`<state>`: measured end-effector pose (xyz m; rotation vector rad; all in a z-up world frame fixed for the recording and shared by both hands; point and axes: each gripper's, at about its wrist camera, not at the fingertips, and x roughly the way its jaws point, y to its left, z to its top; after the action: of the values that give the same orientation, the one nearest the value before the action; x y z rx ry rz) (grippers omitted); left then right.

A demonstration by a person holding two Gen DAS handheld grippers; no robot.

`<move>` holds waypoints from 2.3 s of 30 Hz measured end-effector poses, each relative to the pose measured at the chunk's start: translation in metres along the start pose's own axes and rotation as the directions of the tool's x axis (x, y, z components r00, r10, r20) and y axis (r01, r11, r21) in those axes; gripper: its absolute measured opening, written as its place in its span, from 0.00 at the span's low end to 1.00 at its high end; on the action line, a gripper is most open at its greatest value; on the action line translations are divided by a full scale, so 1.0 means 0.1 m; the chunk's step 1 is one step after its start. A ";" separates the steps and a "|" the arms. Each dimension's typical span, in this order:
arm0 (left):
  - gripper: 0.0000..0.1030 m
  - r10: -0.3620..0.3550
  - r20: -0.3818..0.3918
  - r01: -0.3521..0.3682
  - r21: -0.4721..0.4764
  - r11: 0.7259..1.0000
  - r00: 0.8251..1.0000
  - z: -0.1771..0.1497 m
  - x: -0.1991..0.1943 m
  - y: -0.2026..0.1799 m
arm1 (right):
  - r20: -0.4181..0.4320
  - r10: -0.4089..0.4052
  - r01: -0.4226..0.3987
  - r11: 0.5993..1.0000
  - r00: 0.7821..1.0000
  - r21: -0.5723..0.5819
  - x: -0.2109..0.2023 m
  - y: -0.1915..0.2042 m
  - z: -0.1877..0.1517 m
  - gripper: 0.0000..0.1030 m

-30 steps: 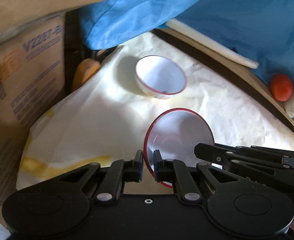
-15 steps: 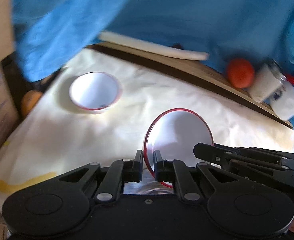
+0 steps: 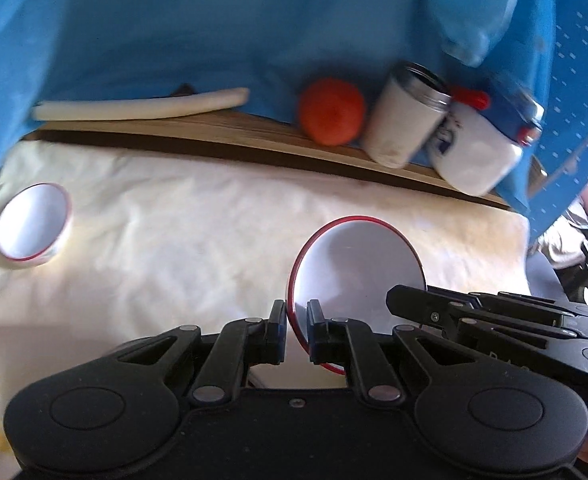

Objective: Organize plates and bowls
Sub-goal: 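Lift the white bowl with both grippers and carry it over the plate stack, then lower the white bowl with both grippers onto the steel plate stack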

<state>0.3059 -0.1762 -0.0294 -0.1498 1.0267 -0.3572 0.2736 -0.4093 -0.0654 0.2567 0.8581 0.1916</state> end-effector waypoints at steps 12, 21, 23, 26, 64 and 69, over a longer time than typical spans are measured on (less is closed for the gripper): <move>0.10 -0.043 -0.061 0.048 0.073 0.996 0.997 -0.08 0.14 -0.37 | -0.007 -0.043 0.043 0.997 0.999 0.066 -0.26 -0.29 -0.22 0.10; 0.10 -0.057 -0.128 0.071 0.111 0.991 0.990 -0.19 0.26 -0.49 | -0.054 -0.062 0.068 0.992 0.997 0.109 -0.30 -0.43 -0.43 0.10; 0.10 -0.062 -0.143 0.078 0.115 0.990 0.988 -0.21 0.29 -0.52 | -0.063 -0.066 0.073 0.990 0.996 0.120 -0.30 -0.46 -0.46 0.10; 0.10 -0.065 -0.156 0.085 0.124 0.989 0.986 -0.22 0.32 -0.56 | -0.074 -0.072 0.081 0.988 0.995 0.130 -0.30 -0.50 -0.51 0.10; 0.10 -0.027 -0.279 0.064 0.125 0.990 0.960 -0.23 0.72 -0.62 | -0.191 -0.068 0.105 0.975 0.979 0.194 -0.01 -0.69 -0.53 0.11; 0.11 -0.045 -0.282 0.079 0.109 0.991 0.958 -0.23 0.72 -0.60 | -0.180 -0.064 0.100 0.975 0.982 0.199 -0.01 -0.70 -0.52 0.15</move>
<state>0.3070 -0.2567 -0.0823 -0.0234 1.2781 -0.5064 0.2373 -0.4685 -0.1179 0.4034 1.0612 0.0460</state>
